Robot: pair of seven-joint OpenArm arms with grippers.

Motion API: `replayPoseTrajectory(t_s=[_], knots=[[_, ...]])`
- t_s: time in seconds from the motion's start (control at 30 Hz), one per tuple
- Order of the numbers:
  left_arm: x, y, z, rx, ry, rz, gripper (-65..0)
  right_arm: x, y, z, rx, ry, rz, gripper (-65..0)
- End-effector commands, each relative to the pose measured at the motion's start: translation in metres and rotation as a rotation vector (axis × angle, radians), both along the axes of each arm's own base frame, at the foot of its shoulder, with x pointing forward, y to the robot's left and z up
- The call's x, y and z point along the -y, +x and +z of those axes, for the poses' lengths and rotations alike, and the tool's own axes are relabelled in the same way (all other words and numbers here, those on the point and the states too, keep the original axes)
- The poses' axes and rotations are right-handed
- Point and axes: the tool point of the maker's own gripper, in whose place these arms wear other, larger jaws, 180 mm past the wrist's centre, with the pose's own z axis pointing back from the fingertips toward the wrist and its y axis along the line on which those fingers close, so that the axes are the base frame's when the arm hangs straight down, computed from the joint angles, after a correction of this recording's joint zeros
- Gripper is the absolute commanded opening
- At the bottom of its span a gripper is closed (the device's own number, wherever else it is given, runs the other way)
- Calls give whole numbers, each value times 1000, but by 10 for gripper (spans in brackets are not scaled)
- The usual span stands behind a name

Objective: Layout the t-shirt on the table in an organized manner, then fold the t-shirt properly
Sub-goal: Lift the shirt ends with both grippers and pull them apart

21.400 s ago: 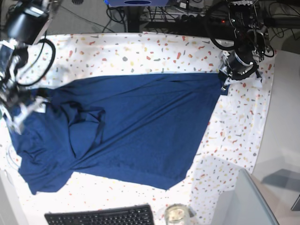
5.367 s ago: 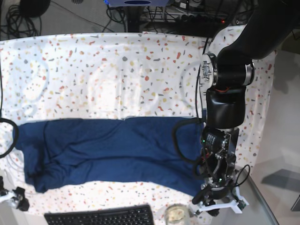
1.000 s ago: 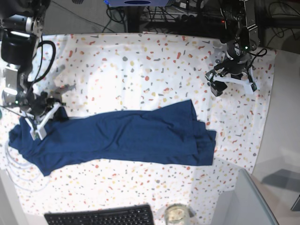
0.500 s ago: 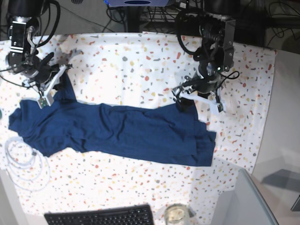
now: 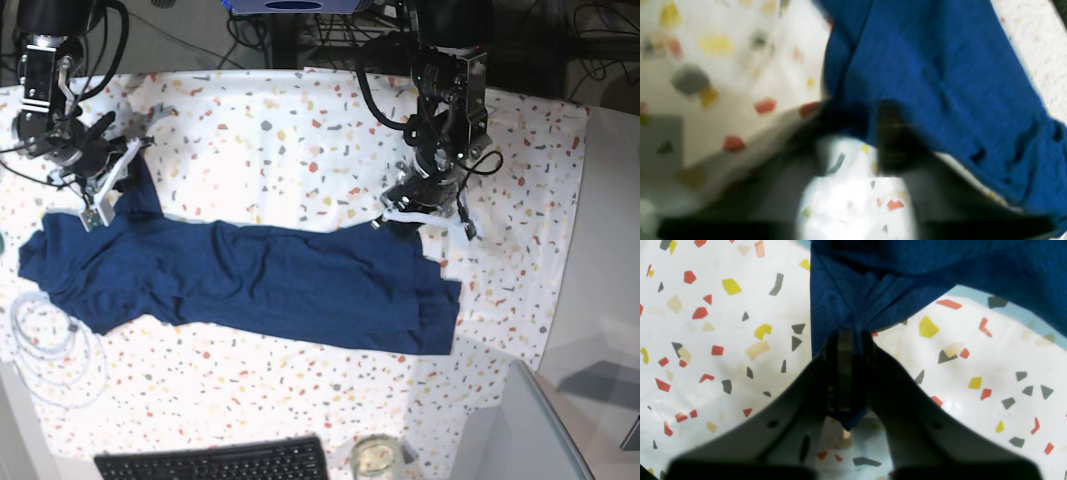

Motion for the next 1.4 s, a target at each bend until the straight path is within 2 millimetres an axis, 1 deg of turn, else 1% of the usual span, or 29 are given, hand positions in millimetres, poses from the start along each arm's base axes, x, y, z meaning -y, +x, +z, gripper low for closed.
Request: replayPoseTrajectory(t_s=[0.0,0.03,0.07,0.13,0.23,0.33,0.4,0.5,0.57,0.6,0.67,0.7,0.77,0.83,0.9,0.93,1.03,1.1,1.13,1.23,1.3,1.37], knots=[[3,3,7,17,-5,-9,-650,7,3,6,-3,-30,10,-470],[1,5,12,31,-2,-6,-650,7,1,8,-1,-36,13,-411],[0,3,14,38,2,-6,-650,7,-2,9,1,-40,17,-368],[-2,8,28,76,12,-6,-650,3,-1,18,29,-28,18,-285],[-1,10,47,104,9,-26,-650,-1,2,23,46,10,4,-218],[1,17,80,161,11,-57,-650,-2,3,13,17,25,-4,-225],[2,23,110,229,16,-65,-650,-1,-1,3,-15,40,-19,-251],[0,29,155,354,-39,-49,-650,-2,-1,0,-23,47,-24,-272],[-13,31,178,419,-95,-11,-650,-1,0,3,-14,44,-22,-270],[-19,32,188,449,-150,15,-650,-1,2,5,-5,41,-20,-270],[-35,33,201,494,-237,59,-650,2,-2,9,6,32,-26,-270],[-42,34,209,519,-282,74,-650,7,-1,17,29,22,-38,-269],[-54,34,220,554,-352,101,-650,2,-2,26,62,31,-54,-269],[-63,34,228,578,-392,112,-650,-6,-4,40,101,26,-43,-267],[-69,33,232,585,-400,108,-650,-23,-13,52,125,27,-4,-257],[-71,33,233,585,-391,102,-650,-35,-17,56,132,39,22,-231],[-73,22,221,542,-374,100,-650,-70,-27,63,140,83,81,-135],[-74,17,215,522,-368,100,-650,-85,-30,64,141,103,101,-95],[-75,14,211,509,-363,98,-650,-91,-30,65,143,111,113,-84],[-75,8,206,488,-355,95,-650,-109,-33,65,139,134,158,-80],[-76,6,209,490,-343,83,-650,-122,-35,65,137,155,187,-77],[-73,6,219,511,-335,62,-650,-135,-36,66,136,173,220,-77]])
